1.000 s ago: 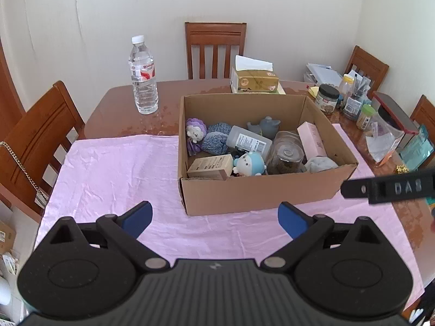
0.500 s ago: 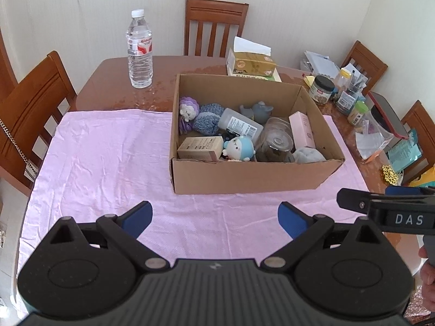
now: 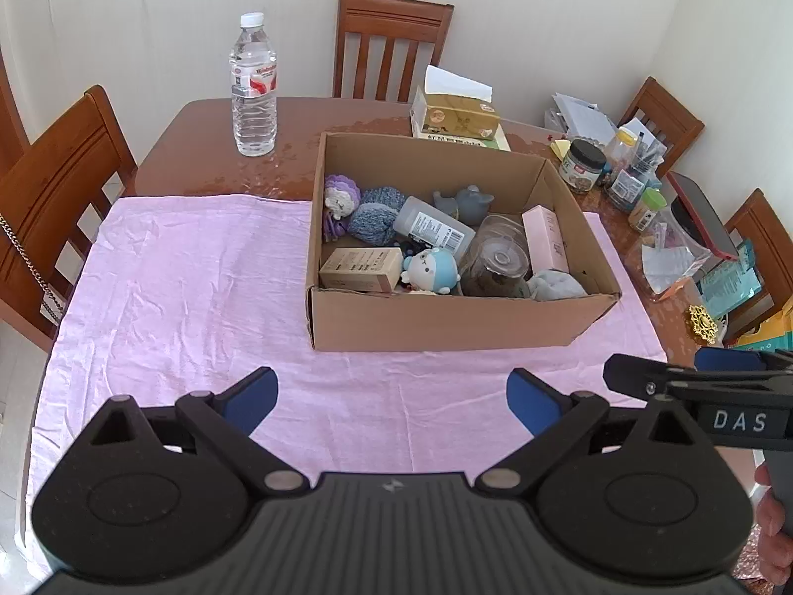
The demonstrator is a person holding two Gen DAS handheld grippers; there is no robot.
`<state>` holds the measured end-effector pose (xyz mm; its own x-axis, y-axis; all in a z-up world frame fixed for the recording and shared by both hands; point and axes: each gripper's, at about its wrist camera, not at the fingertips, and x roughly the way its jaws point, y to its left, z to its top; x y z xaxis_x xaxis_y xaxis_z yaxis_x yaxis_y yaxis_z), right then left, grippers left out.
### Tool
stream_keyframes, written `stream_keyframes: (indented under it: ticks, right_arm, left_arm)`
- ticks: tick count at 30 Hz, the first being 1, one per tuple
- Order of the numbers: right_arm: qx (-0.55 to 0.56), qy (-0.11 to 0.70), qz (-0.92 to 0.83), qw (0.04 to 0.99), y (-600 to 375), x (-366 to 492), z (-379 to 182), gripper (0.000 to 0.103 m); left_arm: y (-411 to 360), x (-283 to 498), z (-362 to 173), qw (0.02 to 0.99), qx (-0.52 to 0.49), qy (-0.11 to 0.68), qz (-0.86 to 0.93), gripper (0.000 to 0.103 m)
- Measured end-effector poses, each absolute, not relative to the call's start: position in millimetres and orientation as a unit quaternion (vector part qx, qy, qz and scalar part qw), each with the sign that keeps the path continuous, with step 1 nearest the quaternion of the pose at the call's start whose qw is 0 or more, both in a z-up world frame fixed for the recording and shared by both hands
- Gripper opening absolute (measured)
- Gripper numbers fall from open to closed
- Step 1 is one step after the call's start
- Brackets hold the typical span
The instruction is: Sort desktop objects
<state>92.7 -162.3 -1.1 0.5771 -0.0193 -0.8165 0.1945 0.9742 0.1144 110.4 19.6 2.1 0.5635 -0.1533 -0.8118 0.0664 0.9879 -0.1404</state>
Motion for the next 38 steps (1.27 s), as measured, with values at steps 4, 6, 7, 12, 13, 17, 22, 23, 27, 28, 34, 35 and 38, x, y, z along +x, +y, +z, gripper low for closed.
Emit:
stream_keyframes:
  ticks: [4,6,7,12,13,17,22,23,27,28,34,35,38]
  right_arm:
    - [0.095,0.456,-0.063,0.883,-161.5,90.9,-0.1,0.103]
    - [0.096,0.457,-0.063,0.882,-161.8,90.1,-0.1,0.103]
    - [0.096,0.457,-0.064,0.882,-161.7,89.8,-0.1,0.103]
    - [0.098,0.459,-0.066,0.881,-162.7,89.0,-1.0,0.103]
    - [0.099,0.459,-0.067,0.88,-163.2,88.9,-1.5,0.103]
    - [0.1,0.461,-0.07,0.879,-163.7,88.8,-2.7,0.103]
    - [0.102,0.463,-0.073,0.877,-165.5,88.6,-4.3,0.103]
    - [0.102,0.464,-0.074,0.877,-166.0,88.6,-4.4,0.103]
    - [0.105,0.464,-0.076,0.876,-167.0,88.6,-4.4,0.103]
    - [0.106,0.464,-0.076,0.876,-167.1,88.5,-4.3,0.103]
    - [0.107,0.462,-0.076,0.877,-166.7,88.2,-2.6,0.103]
    - [0.107,0.462,-0.075,0.877,-166.0,88.1,-2.2,0.103]
    - [0.109,0.462,-0.074,0.877,-164.6,87.0,-1.6,0.103]
  left_arm:
    - [19.5,110.5,2.7,0.882,-0.045,0.464,-0.064,0.099]
    - [19.5,110.4,2.7,0.882,-0.046,0.465,-0.064,0.099]
    - [19.4,110.6,2.8,0.881,-0.046,0.466,-0.064,0.099]
    - [19.0,111.7,2.0,0.88,-0.044,0.469,-0.066,0.099]
    - [18.8,112.0,1.5,0.88,-0.043,0.469,-0.067,0.099]
    - [17.3,114.1,-0.1,0.878,-0.04,0.472,-0.067,0.099]
    - [14.0,117.2,-1.9,0.876,-0.033,0.476,-0.069,0.099]
    - [13.3,117.8,-2.1,0.876,-0.031,0.477,-0.069,0.099]
    - [11.7,118.7,-1.5,0.876,-0.025,0.477,-0.069,0.099]
    - [11.5,118.7,-1.2,0.876,-0.024,0.477,-0.069,0.099]
    - [10.9,118.7,-0.2,0.876,-0.021,0.476,-0.069,0.099]
    - [11.0,118.7,0.3,0.876,-0.02,0.477,-0.068,0.099]
    - [11.2,117.3,1.1,0.876,-0.017,0.477,-0.067,0.099]
